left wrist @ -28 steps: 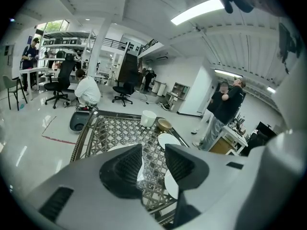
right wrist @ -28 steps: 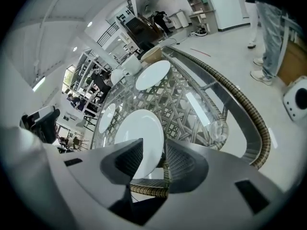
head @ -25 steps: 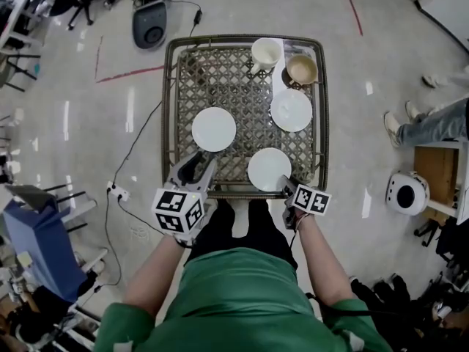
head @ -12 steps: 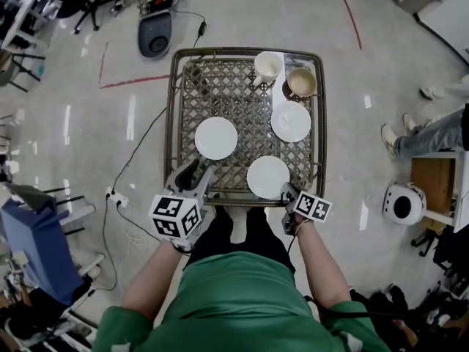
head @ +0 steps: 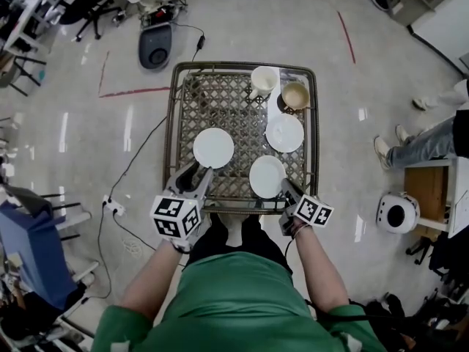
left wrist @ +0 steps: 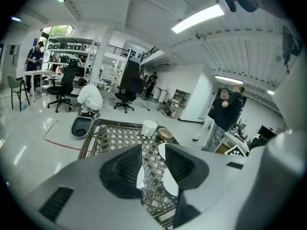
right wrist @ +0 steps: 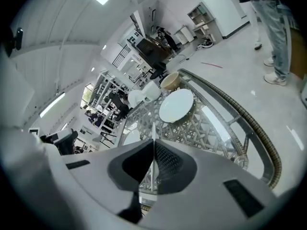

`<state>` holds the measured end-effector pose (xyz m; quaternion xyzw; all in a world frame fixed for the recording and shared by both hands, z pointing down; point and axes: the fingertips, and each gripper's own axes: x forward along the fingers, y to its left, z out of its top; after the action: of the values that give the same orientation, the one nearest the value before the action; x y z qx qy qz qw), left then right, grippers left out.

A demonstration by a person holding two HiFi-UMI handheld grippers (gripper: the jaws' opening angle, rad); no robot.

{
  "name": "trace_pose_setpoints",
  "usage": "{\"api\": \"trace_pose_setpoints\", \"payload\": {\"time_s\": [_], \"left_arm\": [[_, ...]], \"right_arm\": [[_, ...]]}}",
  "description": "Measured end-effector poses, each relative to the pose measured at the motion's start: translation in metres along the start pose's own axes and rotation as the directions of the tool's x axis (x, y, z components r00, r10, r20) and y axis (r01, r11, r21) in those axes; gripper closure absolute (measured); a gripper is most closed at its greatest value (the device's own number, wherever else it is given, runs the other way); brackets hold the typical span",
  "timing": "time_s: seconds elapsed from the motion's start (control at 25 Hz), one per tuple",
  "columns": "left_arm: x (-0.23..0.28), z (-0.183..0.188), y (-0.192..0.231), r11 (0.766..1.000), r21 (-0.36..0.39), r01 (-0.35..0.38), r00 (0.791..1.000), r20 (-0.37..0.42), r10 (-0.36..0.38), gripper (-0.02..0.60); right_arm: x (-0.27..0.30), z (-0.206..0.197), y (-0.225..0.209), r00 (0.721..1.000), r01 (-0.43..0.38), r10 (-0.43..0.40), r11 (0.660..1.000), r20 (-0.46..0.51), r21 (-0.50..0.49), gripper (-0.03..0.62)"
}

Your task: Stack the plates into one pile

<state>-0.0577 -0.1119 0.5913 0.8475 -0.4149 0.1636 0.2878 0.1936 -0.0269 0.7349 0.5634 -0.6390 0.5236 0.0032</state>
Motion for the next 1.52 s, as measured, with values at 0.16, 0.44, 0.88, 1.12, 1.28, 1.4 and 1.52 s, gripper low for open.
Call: {"api": "trace_pose_setpoints", "payload": {"time_s": [0.16,0.44,0.88,1.12,1.28,1.4,1.52], "left_arm": [[-0.001,0.007,0.000,1.000,-0.004,-0.012,1.000,0.014,0.012,0.420],[-0.003,0.016,0.000,0.999,-0.013,-0.047,0.998,0.034,0.048,0.420],[-0.002,0.026,0.009,0.994,-0.014,-0.106,0.994,0.024,0.107,0.420],[0.003,0.032,0.011,0.991,-0.006,-0.131,0.991,0.014,0.131,0.420],[0.009,0.030,0.013,0.991,-0.011,-0.136,0.991,0.000,0.136,0.420],[0.011,0.031,0.013,0.990,-0.017,-0.139,0.990,-0.012,0.139,0.420],[0.013,0.031,0.017,0.989,-0.020,-0.145,0.989,-0.022,0.145,0.420]], "right_arm": [[-0.005,0.024,0.008,0.999,-0.011,0.011,1.000,0.040,-0.022,0.563],[-0.012,0.088,0.008,0.987,-0.052,0.051,0.999,0.155,0.005,0.563],[0.021,0.137,-0.027,0.970,-0.102,0.056,0.978,0.237,0.183,0.563],[0.039,0.151,-0.033,0.967,-0.122,0.067,0.969,0.245,0.215,0.563],[0.050,0.154,-0.040,0.969,-0.119,0.061,0.965,0.241,0.233,0.563],[0.053,0.155,-0.049,0.969,-0.108,0.043,0.959,0.242,0.263,0.563],[0.058,0.151,-0.061,0.972,-0.084,0.014,0.953,0.233,0.290,0.563]]}}
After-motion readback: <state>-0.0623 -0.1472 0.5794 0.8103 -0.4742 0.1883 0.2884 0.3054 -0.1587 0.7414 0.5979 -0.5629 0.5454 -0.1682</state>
